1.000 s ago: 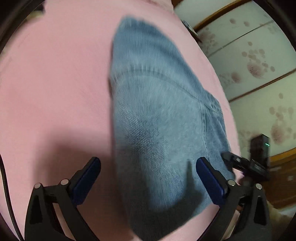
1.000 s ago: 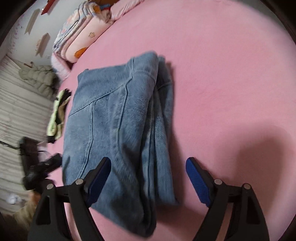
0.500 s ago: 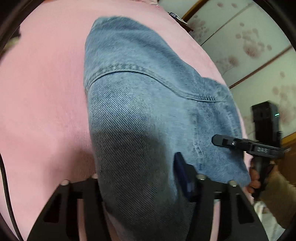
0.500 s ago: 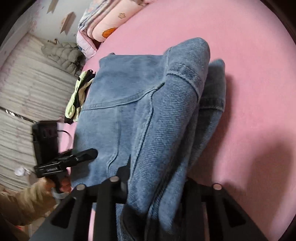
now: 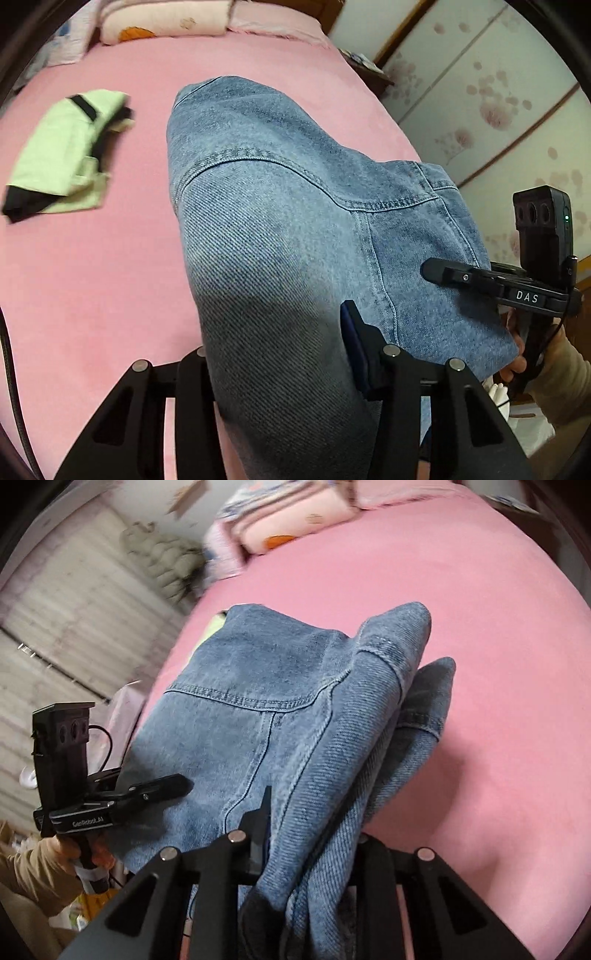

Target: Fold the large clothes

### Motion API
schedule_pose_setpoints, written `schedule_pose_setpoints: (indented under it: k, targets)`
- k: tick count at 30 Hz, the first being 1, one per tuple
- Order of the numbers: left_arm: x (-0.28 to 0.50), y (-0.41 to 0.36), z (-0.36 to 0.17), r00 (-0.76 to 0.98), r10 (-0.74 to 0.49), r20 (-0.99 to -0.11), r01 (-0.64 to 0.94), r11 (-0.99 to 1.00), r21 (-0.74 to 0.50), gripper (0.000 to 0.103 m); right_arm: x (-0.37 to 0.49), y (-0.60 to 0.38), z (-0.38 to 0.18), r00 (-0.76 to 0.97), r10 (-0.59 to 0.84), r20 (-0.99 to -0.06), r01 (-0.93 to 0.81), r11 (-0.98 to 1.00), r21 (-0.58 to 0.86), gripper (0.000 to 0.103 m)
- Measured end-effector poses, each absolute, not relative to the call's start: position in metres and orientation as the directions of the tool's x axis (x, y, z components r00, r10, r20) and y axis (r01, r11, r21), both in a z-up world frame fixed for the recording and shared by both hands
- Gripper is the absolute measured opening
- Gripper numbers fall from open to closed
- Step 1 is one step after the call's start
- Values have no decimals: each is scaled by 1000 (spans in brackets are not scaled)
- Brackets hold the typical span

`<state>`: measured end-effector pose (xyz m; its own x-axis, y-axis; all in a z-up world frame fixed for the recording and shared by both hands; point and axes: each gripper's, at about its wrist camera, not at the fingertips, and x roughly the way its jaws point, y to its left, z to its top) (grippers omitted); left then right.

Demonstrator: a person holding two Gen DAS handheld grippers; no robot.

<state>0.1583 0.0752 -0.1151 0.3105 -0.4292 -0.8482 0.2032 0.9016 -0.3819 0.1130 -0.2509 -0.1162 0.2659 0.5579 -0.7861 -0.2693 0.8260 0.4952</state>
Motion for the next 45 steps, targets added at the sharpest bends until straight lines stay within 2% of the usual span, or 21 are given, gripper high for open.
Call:
schedule_pose_setpoints:
  k: [5, 11, 16, 19, 21, 22, 24, 25, 26, 29, 32, 34, 36, 38, 39, 40, 41, 42, 43, 44, 45]
  targets:
    - [181, 186, -71, 368, -391, -844, 179, 920, -348, 45, 135, -150, -79, 270, 591, -760, -390, 789, 475, 20]
    - [265, 331, -54, 429, -360, -828, 214, 931, -295, 46, 215, -16, -73, 310, 634, -708, -387, 765, 516, 20]
    - [360, 422, -85, 458, -371, -808, 247, 926, -285, 47, 298, 71, -96, 383, 645, -661, -344, 764, 546, 20]
    - [414, 462, -124, 450, -360, -817, 255, 929, -269, 47, 351, 110, -134, 403, 630, -664, -304, 777, 552, 20]
    - [444, 455, -163, 440, -351, -826, 251, 932, -262, 49, 382, 136, -165, 405, 605, -685, -287, 796, 534, 20]
    - [458, 463, -189, 427, -339, -838, 236, 937, -258, 53, 394, 148, -179, 402, 584, -705, -285, 812, 510, 22]
    - [473, 472, -233, 412, -268, -871, 185, 961, -207, 71, 413, 161, -215, 382, 522, -762, -250, 853, 459, 29]
    - [479, 476, -255, 400, -187, -897, 134, 980, -145, 89, 421, 167, -233, 354, 473, -806, -218, 880, 421, 35]
    - [480, 482, -270, 399, -147, -905, 100, 988, -116, 101, 429, 172, -249, 319, 417, -851, -187, 908, 375, 40]
    - [467, 498, -264, 496, -162, -853, 38, 985, -165, 102, 423, 164, -249, 329, 409, -851, -182, 912, 368, 40]
    - [436, 507, -230, 626, -59, -777, -12, 996, -85, 100, 400, 149, -217, 435, 356, -827, -190, 934, 302, 42]
    - [405, 500, -202, 701, -44, -712, -6, 998, -67, 99, 371, 139, -187, 541, 277, -794, -171, 961, 219, 42]
    - [383, 484, -187, 728, -47, -684, 14, 998, -54, 91, 350, 142, -173, 587, 241, -773, -186, 969, 161, 41]
    - [373, 470, -183, 734, -75, -674, 47, 997, -60, 63, 343, 161, -168, 581, 265, -769, -238, 959, 151, 29]
    - [366, 456, -186, 736, -69, -673, 55, 998, -42, 55, 334, 173, -168, 570, 289, -769, -273, 949, 155, 13]
    - [361, 444, -194, 729, -47, -683, 54, 998, -11, 38, 325, 181, -170, 559, 308, -770, -298, 941, 160, 8]
    - [360, 436, -205, 707, -13, -707, 35, 999, 17, 19, 324, 197, -177, 555, 315, -770, -323, 935, 149, 7]
    - [365, 434, -224, 655, 31, -755, 2, 999, 43, 13, 318, 205, -186, 566, 284, -774, -335, 937, 99, 7]
    - [371, 436, -237, 642, 57, -764, -19, 998, 58, 13, 319, 209, -203, 570, 205, -795, -318, 948, 16, 6]
    - [371, 435, -247, 646, 83, -759, -38, 996, 77, 12, 324, 214, -222, 552, 154, -819, -299, 954, -22, 0]
    - [370, 431, -249, 650, 93, -755, -35, 995, 92, 12, 331, 206, -243, 508, 162, -846, -287, 958, 11, 0]
